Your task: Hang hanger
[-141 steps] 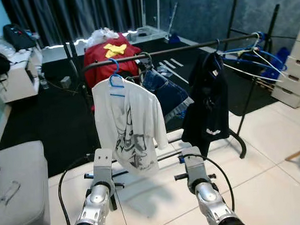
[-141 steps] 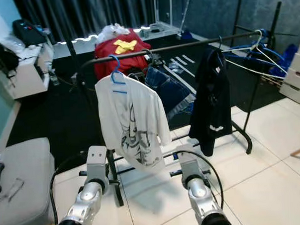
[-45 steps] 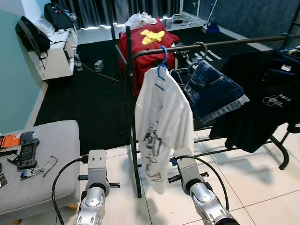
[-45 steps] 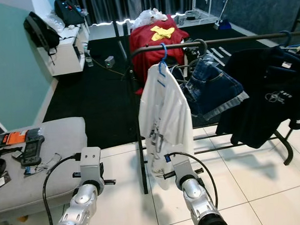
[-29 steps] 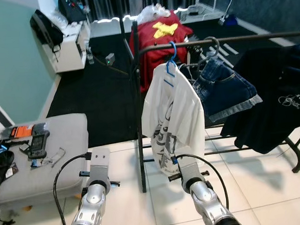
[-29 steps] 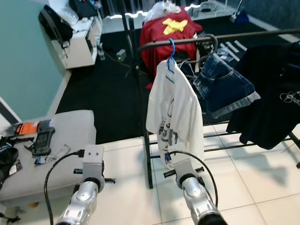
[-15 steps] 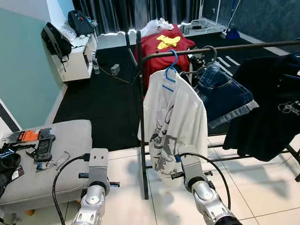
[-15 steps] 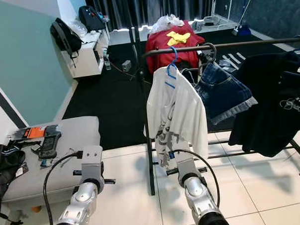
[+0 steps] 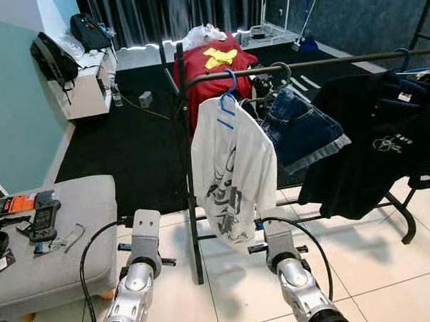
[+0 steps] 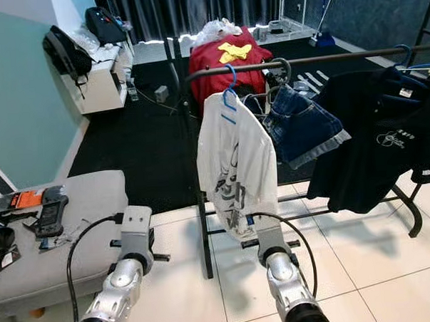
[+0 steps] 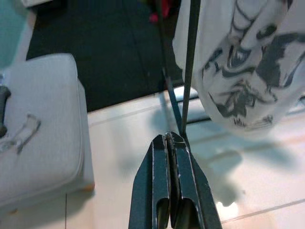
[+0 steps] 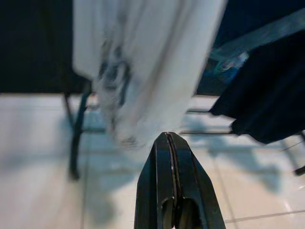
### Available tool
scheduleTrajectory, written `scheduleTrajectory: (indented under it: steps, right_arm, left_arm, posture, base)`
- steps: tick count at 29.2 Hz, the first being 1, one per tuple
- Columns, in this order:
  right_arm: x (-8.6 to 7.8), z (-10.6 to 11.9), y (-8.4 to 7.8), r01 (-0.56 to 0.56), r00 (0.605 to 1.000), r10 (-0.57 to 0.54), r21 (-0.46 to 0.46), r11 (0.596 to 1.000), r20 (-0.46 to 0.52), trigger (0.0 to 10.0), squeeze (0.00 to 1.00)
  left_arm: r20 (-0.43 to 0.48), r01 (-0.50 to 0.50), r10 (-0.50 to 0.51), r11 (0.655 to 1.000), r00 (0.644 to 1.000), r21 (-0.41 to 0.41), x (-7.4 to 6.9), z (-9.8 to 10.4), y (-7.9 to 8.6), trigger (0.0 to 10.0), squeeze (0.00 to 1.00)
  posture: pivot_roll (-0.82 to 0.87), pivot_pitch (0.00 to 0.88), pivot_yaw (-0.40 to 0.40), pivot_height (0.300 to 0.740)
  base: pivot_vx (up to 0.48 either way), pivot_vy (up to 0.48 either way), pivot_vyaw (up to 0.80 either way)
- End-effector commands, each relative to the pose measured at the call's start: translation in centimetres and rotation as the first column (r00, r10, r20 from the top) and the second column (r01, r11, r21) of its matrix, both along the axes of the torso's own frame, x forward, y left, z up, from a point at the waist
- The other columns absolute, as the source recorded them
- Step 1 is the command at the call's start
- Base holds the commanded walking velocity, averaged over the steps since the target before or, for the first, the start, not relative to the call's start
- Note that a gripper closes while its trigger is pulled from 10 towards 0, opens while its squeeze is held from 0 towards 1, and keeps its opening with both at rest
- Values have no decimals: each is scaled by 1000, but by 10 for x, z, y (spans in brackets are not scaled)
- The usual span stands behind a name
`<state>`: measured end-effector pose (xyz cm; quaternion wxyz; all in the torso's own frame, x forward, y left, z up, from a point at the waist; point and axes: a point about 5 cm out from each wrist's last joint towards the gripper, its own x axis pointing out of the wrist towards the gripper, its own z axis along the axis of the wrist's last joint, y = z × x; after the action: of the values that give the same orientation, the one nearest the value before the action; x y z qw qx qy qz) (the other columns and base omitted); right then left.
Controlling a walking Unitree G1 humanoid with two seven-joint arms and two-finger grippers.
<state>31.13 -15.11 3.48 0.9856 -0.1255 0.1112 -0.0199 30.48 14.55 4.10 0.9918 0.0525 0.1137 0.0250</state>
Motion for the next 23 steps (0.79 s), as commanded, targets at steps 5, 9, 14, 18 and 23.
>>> scheduleTrajectory:
  steps: [5, 9, 14, 18, 23]
  right_arm:
    - [10, 37, -7, 75, 966, -77, 15, 997, 246, 10000, 0]
    - [15, 58, 2, -23, 939, 14, 23, 999, 342, 10000, 0]
    - [18, 59, 4, -31, 943, 20, 29, 999, 331, 10000, 0]
    - [24, 66, 8, -47, 940, 27, 50, 998, 340, 10000, 0]
    - [26, 71, 10, -51, 937, 32, 47, 998, 347, 10000, 0]
  left_arm:
    - [46, 38, -37, 999, 998, -8, 0, 6, -3, 10000, 0]
    - [73, 14, -11, 999, 997, -43, 3, 13, 0, 10000, 0]
    - [81, 25, -22, 999, 996, -32, 4, 15, -1, 10000, 0]
    - [97, 23, -19, 999, 995, -39, 4, 19, 0, 10000, 0]
    - [115, 52, -48, 998, 992, -30, 5, 22, -2, 10000, 0]
  posture:
    - [-88, 13, 30, 740]
    - [-91, 5, 31, 740]
    - [-93, 0, 28, 740]
    - [-101, 0, 28, 740]
    - [-97, 0, 21, 740]
  base:
    - [0, 0, 0]
    - [0, 0, 0]
    - [0, 0, 0]
    - [0, 0, 0]
    - [158, 0, 0]
